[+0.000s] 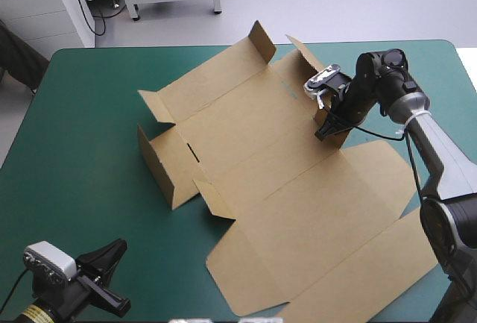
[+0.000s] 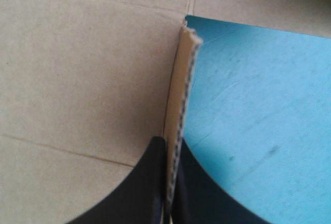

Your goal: Fold the box

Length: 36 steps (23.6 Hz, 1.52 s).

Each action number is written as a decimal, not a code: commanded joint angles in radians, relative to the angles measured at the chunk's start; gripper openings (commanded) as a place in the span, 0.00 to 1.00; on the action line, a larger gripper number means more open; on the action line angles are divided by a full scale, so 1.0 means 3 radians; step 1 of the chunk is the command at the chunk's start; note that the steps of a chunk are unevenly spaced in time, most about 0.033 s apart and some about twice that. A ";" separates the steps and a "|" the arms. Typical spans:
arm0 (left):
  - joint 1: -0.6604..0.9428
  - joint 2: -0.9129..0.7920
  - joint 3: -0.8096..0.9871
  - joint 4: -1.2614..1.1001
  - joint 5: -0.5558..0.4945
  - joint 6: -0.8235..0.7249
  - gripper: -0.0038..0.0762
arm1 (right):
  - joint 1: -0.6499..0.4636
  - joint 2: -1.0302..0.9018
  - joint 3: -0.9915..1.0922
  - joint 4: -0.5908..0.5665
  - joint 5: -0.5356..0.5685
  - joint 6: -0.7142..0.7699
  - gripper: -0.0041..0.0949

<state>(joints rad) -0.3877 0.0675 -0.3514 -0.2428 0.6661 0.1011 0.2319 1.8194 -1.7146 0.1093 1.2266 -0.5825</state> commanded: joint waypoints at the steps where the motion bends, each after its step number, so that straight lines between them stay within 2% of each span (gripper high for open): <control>1: -0.0013 0.0051 -0.0089 -0.0042 -0.0232 0.0004 0.04 | -0.0004 -0.0167 -0.0228 -0.0033 0.0090 -0.0371 0.02; 7: -0.0013 0.0051 -0.0089 -0.0042 -0.0232 0.0004 0.04 | 0.0051 -0.0057 -0.0242 0.0057 0.0090 -0.0858 0.02; 11: -0.0013 0.0051 -0.0089 -0.0042 -0.0232 0.0004 0.04 | 0.0431 0.0177 -0.0242 0.0041 0.0090 -0.1052 0.02; 14: -0.0013 0.0051 -0.0089 -0.0042 -0.0232 0.0004 0.04 | 0.0861 0.0417 -0.0245 -0.0388 0.0062 -0.1052 0.02; 17: -0.0013 0.0051 -0.0089 -0.0042 -0.0232 0.0004 0.04 | 0.1100 0.0545 -0.0317 -0.0691 -0.0102 -0.1058 0.02; 20: -0.0013 0.0051 -0.0089 -0.0042 -0.0232 0.0004 0.04 | 0.1128 0.0650 -0.0657 -0.0690 -0.0159 -0.1065 0.02; 28: -0.0013 0.0051 -0.0089 -0.0042 -0.0232 0.0004 0.04 | 0.1122 0.0885 -0.1365 -0.0646 -0.0021 -0.1187 0.02; 36: -0.0013 0.0051 -0.0089 -0.0042 -0.0232 0.0004 0.04 | 0.1122 0.1161 -0.1436 -0.0431 0.0084 -0.1275 0.02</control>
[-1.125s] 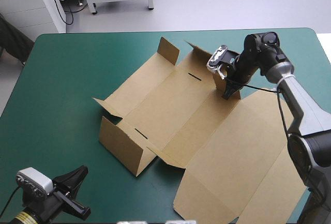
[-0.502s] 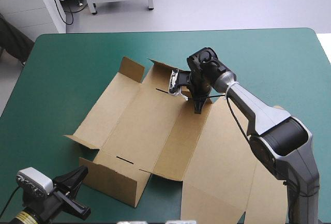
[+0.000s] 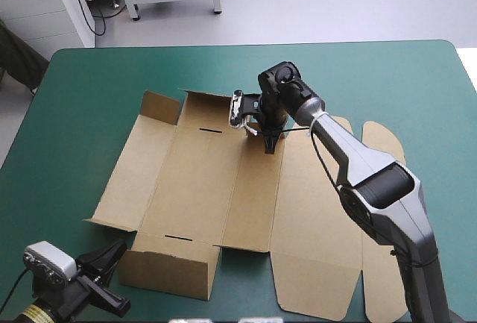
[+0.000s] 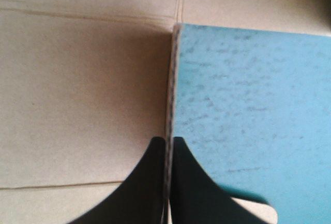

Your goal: Fold the box

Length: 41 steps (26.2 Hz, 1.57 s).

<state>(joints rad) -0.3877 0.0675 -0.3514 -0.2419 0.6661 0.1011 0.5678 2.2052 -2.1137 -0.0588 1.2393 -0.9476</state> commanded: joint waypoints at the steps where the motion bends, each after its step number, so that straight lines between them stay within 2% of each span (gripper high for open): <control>1: -0.0013 0.0051 -0.0089 -0.0045 -0.0232 0.0004 0.04 | 0.0002 -0.0083 -0.0106 0.0127 0.0007 -0.0050 0.02; 6: -0.0013 0.0051 -0.0089 -0.0045 -0.0232 0.0004 0.04 | 0.0002 -0.0057 -0.0159 0.0132 -0.0193 0.0182 0.04; 9: -0.0013 0.0051 -0.0089 -0.0045 -0.0232 0.0012 0.04 | 0.0002 -0.0057 -0.0374 0.0216 0.0049 0.0168 0.16; 13: -0.0013 0.0051 -0.0089 -0.0045 -0.0232 0.0012 0.04 | 0.0002 -0.0070 -0.0597 0.0317 0.0049 0.0214 0.31; 27: -0.0013 0.0051 -0.0089 -0.0040 -0.0232 0.0012 0.04 | -0.0106 -0.0846 -0.0674 0.0266 0.0049 0.1274 0.33; 34: -0.0013 0.0051 -0.0089 -0.0031 -0.0232 0.0012 0.04 | -0.0132 -0.1366 -0.0674 0.0173 0.0056 0.1630 0.51; 37: -0.0013 0.0051 -0.0089 -0.0031 -0.0232 0.0012 0.04 | -0.0132 -0.1563 -0.0620 -0.0008 0.0056 0.1815 0.51; 41: -0.0013 0.0051 -0.0089 -0.0031 -0.0232 0.0012 0.04 | -0.0132 -0.1959 -0.0216 -0.0171 0.0056 0.1959 0.51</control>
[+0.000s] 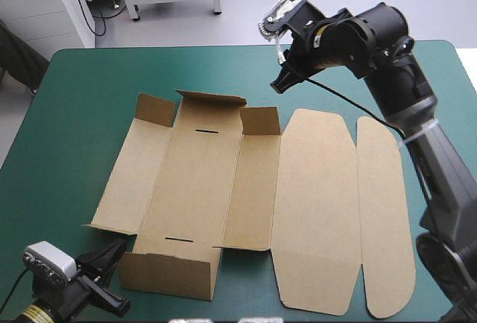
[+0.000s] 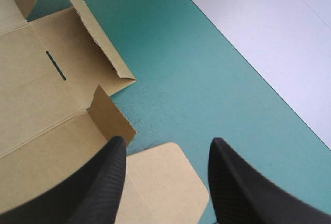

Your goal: Fold the box

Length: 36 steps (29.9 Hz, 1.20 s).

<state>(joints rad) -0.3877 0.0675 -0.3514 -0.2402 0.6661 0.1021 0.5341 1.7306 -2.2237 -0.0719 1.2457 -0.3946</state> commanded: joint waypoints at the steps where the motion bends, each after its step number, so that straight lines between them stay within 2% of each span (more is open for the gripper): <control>1: -0.0013 0.0051 -0.0089 -0.0037 -0.0232 0.0009 0.04 | -0.0020 -0.0501 0.0305 -0.0127 0.0034 0.0124 0.51; 8: -0.0013 0.0051 -0.0089 -0.0037 -0.0232 0.0009 0.04 | -0.0020 -0.1429 0.1460 -0.0121 0.0028 0.0180 0.51; 20: -0.0013 0.0051 -0.0089 -0.0037 -0.0232 0.0009 0.04 | -0.0020 -0.2972 0.3110 -0.0101 -0.0042 0.0874 0.48; 28: -0.0013 0.0051 -0.0089 -0.0037 -0.0226 0.0009 0.04 | -0.0020 -0.3969 0.4344 -0.0089 -0.0499 0.1409 0.29; 31: -0.0013 0.0051 -0.0177 -0.0018 -0.0056 0.0009 0.04 | -0.0020 -0.4248 0.4675 -0.0089 -0.0711 0.1508 0.21; 35: -0.0013 0.0051 -0.0340 0.0140 0.0308 0.0009 0.04 | -0.0020 -0.4592 0.5060 -0.0089 -0.1029 0.1530 0.04; 36: -0.0013 0.0051 -0.0355 0.0157 0.0366 0.0009 0.04 | -0.0020 -0.4656 0.5144 -0.0089 -0.1082 0.1554 0.02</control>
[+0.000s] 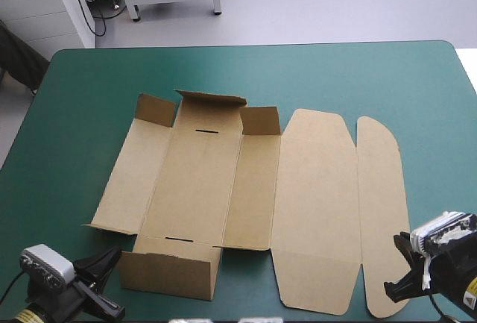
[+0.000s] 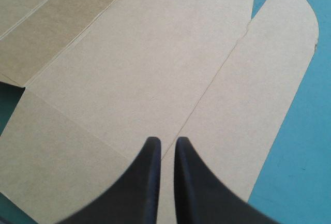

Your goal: Fold the box

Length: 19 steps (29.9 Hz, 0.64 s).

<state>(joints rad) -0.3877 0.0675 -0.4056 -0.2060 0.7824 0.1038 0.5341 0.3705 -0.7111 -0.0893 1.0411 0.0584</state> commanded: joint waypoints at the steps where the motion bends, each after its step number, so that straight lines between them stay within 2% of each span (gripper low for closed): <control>1: -0.0013 0.0051 -0.0191 0.0042 0.0009 0.0003 0.04 | -0.0020 -0.0168 0.0178 -0.0031 -0.0435 0.0045 0.03; 10: -0.0013 0.0051 -0.0198 0.0020 0.0029 0.0003 0.04 | -0.0020 -0.0370 0.0692 -0.0013 -0.0731 0.0113 0.03; 19: -0.0013 0.0051 -0.0198 -0.0008 0.0029 0.0003 0.06 | -0.0020 -0.0370 0.0800 0.0104 -0.0952 0.0107 0.03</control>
<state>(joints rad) -0.3877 0.0675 -0.4326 -0.1900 0.8563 0.1038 0.5341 0.2518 -0.4476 -0.0572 0.8335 0.0924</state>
